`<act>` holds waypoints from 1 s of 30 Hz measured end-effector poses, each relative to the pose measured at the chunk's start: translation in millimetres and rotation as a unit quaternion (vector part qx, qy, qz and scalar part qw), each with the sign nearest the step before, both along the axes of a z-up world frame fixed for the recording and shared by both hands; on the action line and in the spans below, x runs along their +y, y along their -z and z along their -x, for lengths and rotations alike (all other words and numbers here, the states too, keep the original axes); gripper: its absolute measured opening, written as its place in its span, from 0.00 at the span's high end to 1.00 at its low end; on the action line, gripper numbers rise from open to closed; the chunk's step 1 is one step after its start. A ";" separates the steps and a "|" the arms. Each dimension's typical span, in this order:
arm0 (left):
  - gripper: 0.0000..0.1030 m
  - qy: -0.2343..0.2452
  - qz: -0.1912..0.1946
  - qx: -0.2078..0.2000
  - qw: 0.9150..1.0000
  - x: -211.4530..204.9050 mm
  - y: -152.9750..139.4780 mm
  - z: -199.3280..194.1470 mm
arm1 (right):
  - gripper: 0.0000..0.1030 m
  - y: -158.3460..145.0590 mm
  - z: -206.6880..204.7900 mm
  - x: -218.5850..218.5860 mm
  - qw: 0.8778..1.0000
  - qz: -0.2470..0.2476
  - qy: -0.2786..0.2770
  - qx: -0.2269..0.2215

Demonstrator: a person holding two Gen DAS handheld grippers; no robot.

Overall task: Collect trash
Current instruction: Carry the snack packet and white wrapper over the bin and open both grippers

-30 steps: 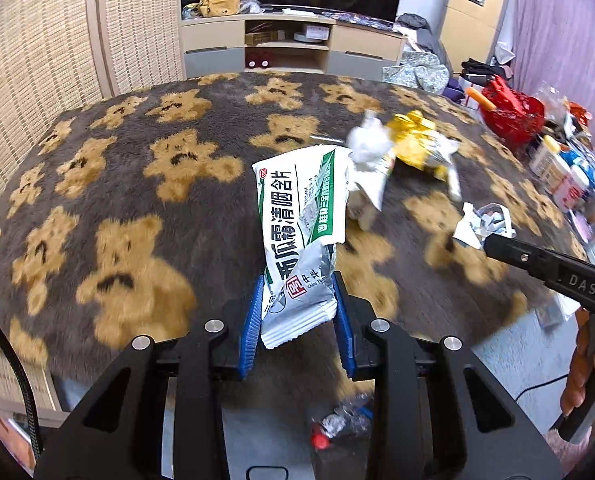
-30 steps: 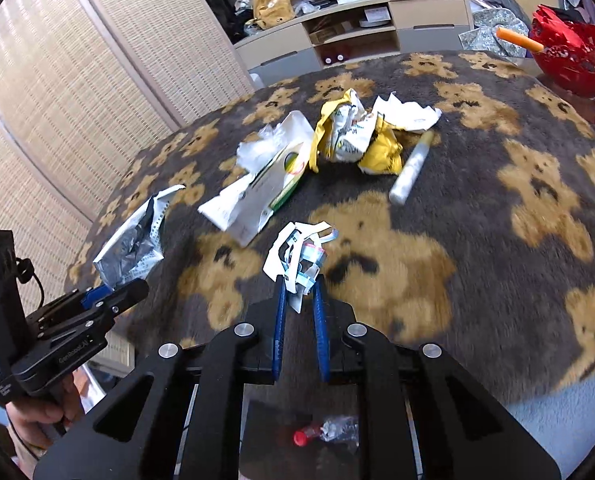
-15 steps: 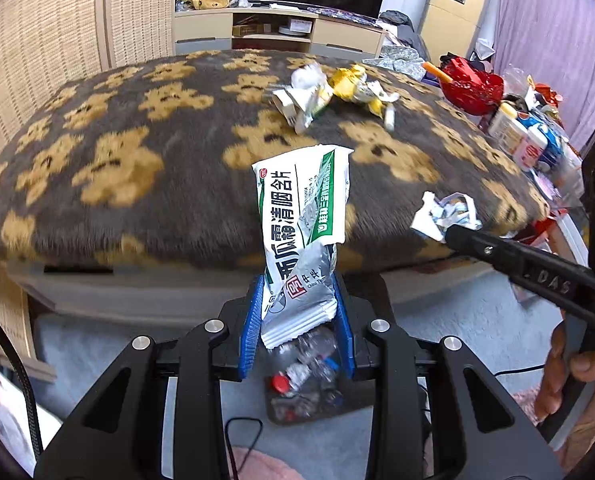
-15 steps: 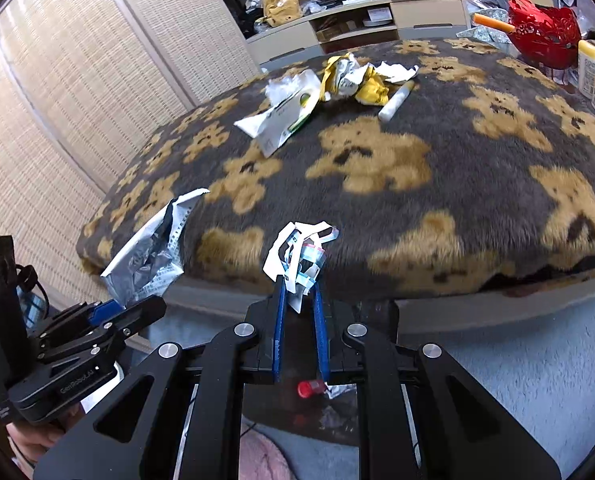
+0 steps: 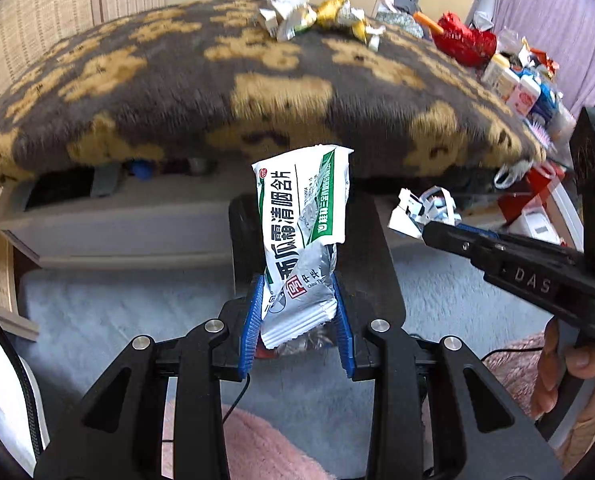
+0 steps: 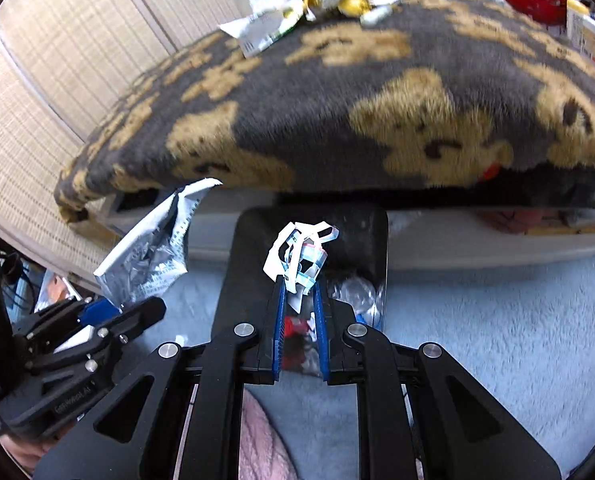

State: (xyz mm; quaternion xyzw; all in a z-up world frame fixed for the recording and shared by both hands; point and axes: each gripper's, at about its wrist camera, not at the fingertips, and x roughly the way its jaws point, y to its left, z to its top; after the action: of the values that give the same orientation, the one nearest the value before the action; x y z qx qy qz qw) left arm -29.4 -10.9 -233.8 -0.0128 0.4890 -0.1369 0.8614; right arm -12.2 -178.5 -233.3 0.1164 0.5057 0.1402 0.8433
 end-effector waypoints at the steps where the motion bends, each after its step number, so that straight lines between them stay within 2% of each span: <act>1: 0.70 0.002 -0.003 0.005 1.000 -1.6 5.3 -0.6 | 0.85 2.5 0.1 0.4 1.000 0.000 0.000 0.004; 11: 0.70 0.015 -0.013 0.062 0.998 -12.4 48.2 -22.2 | 0.85 31.6 -13.3 -1.4 0.998 -0.012 0.015 0.052; 16: 0.70 0.019 -0.013 0.078 0.997 -17.1 58.6 -35.3 | 0.85 44.0 -20.2 -1.2 0.997 -0.021 0.021 0.071; 23: 0.69 0.024 -0.011 0.086 0.996 -19.2 63.6 -42.2 | 0.82 46.6 -27.0 -3.0 0.996 -0.030 0.029 0.078; 25: 0.68 0.023 -0.011 0.085 0.996 -19.0 63.1 -41.5 | 0.79 47.0 -29.4 -2.4 0.996 -0.033 0.030 0.080; 27: 0.66 0.023 -0.011 0.085 0.996 -18.3 62.2 -40.8 | 0.67 46.5 -29.9 -1.8 0.996 -0.037 0.030 0.080; 29: 0.57 0.021 -0.013 0.081 0.996 -17.1 59.0 -39.0 | 0.57 45.3 -30.2 -1.7 0.996 -0.041 0.029 0.078; 30: 0.52 0.021 -0.014 0.078 0.997 -16.4 57.1 -38.1 | 0.57 44.1 -29.4 -1.4 0.996 -0.040 0.029 0.076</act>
State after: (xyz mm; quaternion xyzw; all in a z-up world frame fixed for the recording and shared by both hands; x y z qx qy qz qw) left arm 8.7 -27.3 -290.9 -0.0012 0.5570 -0.1466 0.8175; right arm 17.2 -179.9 -277.4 0.1747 0.5587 0.1264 0.8008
